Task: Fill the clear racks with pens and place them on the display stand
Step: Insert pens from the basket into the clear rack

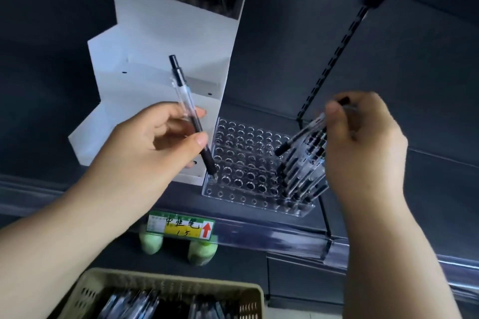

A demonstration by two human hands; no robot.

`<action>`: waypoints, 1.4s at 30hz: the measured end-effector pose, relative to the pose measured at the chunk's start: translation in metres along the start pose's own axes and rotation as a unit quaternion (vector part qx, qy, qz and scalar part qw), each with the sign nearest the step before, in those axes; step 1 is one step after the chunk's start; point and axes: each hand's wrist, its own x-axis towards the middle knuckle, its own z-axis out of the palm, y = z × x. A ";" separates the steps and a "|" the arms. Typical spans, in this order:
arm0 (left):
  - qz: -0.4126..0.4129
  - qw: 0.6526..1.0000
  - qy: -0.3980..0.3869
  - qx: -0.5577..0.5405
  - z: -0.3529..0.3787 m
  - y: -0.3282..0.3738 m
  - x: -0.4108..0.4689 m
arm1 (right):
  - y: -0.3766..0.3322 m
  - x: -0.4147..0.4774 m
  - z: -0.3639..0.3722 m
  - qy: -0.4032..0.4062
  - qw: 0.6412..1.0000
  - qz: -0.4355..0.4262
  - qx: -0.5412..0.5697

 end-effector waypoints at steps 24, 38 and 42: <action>-0.017 1.000 0.018 -0.002 0.003 -0.011 -0.009 | 0.009 0.008 0.026 -0.030 0.995 -0.048 -0.083; -0.020 0.999 0.025 -0.039 0.002 -0.015 -0.003 | 0.014 0.002 0.035 0.034 0.986 -0.060 -0.151; -0.023 0.999 0.019 -0.043 0.003 -0.014 -0.003 | 0.012 0.001 0.033 0.041 0.979 -0.074 -0.184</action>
